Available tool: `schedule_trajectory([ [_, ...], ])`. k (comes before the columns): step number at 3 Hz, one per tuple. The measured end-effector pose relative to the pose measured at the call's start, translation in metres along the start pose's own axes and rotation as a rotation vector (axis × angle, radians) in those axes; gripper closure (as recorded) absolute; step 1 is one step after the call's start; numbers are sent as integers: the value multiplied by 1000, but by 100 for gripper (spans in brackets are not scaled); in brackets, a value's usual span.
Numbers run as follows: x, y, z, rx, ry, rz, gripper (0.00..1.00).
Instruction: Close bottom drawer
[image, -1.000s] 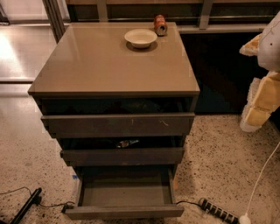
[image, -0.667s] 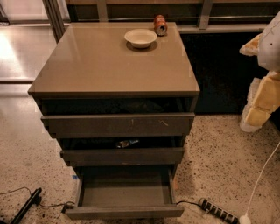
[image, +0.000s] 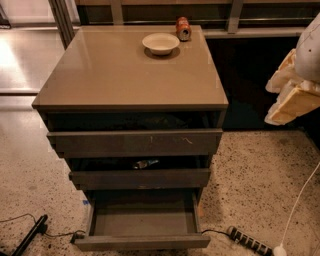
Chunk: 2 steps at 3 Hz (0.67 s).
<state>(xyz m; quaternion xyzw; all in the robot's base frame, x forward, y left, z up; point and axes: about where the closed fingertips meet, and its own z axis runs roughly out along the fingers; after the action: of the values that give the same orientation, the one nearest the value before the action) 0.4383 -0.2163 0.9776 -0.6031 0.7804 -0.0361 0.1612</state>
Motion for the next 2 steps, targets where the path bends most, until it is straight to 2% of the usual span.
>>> schedule_trajectory([
  [1, 0, 0, 0, 0, 0, 0, 81],
  [2, 0, 0, 0, 0, 0, 0, 100],
])
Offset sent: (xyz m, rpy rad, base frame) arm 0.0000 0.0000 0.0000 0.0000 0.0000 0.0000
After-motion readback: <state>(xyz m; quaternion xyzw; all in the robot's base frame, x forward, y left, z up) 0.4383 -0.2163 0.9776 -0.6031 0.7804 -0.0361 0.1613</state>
